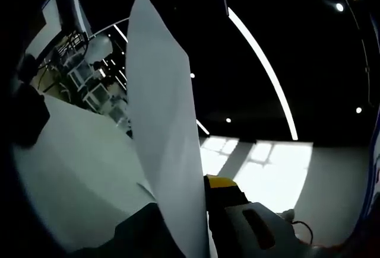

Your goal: Organize the stack of printing papers by aligning and flattening the scattered papers on the table

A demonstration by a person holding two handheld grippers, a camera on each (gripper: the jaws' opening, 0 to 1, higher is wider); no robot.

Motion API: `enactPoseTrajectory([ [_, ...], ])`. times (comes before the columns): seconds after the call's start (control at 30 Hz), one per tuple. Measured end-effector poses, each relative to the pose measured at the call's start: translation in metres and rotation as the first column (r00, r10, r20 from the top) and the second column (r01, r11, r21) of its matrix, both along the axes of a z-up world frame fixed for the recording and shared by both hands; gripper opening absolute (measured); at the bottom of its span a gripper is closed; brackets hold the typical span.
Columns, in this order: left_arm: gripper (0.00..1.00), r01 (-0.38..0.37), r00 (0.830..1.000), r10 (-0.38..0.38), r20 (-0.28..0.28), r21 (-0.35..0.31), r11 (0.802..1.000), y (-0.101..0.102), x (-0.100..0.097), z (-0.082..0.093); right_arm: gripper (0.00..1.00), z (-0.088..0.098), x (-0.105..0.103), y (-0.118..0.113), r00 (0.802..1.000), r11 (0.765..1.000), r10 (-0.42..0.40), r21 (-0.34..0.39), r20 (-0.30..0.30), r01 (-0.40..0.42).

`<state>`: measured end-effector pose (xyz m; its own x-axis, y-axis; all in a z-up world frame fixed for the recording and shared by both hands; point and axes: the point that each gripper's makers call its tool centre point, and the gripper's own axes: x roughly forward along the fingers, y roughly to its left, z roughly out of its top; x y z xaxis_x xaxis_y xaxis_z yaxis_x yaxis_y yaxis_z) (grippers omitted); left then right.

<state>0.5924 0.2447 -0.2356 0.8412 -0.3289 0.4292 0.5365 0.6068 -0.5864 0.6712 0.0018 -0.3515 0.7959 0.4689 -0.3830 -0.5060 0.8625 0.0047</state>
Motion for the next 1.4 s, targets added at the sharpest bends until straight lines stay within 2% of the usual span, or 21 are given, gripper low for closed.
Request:
enactPoseTrajectory([
  [0.17, 0.06, 0.001, 1.000, -0.001, 0.000, 0.000, 1.000, 0.001, 0.001, 0.000, 0.67, 0.000, 0.002, -0.006, 1.000, 1.000, -0.003, 0.004, -0.002, 0.003],
  [0.23, 0.06, 0.001, 1.000, -0.001, 0.000, 0.000, 1.000, 0.001, 0.001, 0.000, 0.72, 0.000, 0.002, -0.002, 1.000, 1.000, 0.003, 0.031, -0.006, -0.003],
  [0.3, 0.06, 0.000, 1.000, 0.000, 0.000, 0.001, 1.000, 0.001, 0.001, 0.000, 0.85, 0.003, 0.000, 0.006, 1.000, 0.997, 0.021, 0.078, -0.005, -0.021],
  [0.33, 0.06, 0.000, 1.000, 0.000, 0.000, 0.001, 1.000, 0.001, 0.001, 0.000, 0.87, 0.002, 0.000, 0.007, 1.000, 0.997, 0.023, 0.067, -0.003, -0.023],
  [0.4, 0.06, -0.001, 1.000, 0.001, 0.000, 0.001, 1.000, 0.001, 0.001, -0.001, 0.83, -0.005, 0.002, 0.000, 1.000, 0.999, 0.023, -0.040, 0.017, -0.023],
  [0.43, 0.06, -0.001, 1.000, 0.001, -0.001, 0.001, 1.000, 0.001, 0.001, -0.001, 0.83, -0.002, 0.001, 0.004, 1.000, 1.000, 0.005, 0.019, 0.023, -0.005],
  [0.53, 0.06, -0.001, 1.000, 0.001, -0.002, 0.000, 1.000, 0.002, 0.001, -0.001, 0.79, -0.001, -0.003, -0.001, 1.000, 1.000, 0.008, 0.004, 0.025, -0.008],
  [0.77, 0.06, 0.001, 1.000, -0.001, -0.001, -0.001, 1.000, 0.003, 0.002, -0.002, 0.58, 0.001, 0.003, -0.016, 1.000, 1.000, -0.025, 0.009, 0.016, 0.025],
  [0.9, 0.06, 0.002, 1.000, -0.002, 0.000, -0.001, 1.000, 0.003, 0.001, -0.002, 0.52, -0.001, 0.005, -0.020, 0.999, 1.000, -0.030, 0.010, 0.010, 0.030],
  [1.07, 0.06, 0.003, 1.000, -0.003, 0.001, -0.004, 1.000, 0.004, 0.001, -0.002, 0.50, -0.001, 0.005, -0.021, 1.000, 1.000, -0.011, 0.011, 0.003, 0.011],
  [1.17, 0.06, 0.003, 1.000, -0.003, 0.001, -0.003, 1.000, 0.003, 0.001, -0.002, 0.49, 0.000, 0.005, -0.022, 1.000, 0.999, -0.004, 0.048, -0.017, 0.004],
  [1.4, 0.06, 0.003, 1.000, -0.003, 0.000, -0.002, 1.000, 0.004, 0.002, -0.003, 0.44, 0.007, 0.005, -0.026, 0.994, 0.981, 0.016, 0.194, -0.104, 0.005],
])
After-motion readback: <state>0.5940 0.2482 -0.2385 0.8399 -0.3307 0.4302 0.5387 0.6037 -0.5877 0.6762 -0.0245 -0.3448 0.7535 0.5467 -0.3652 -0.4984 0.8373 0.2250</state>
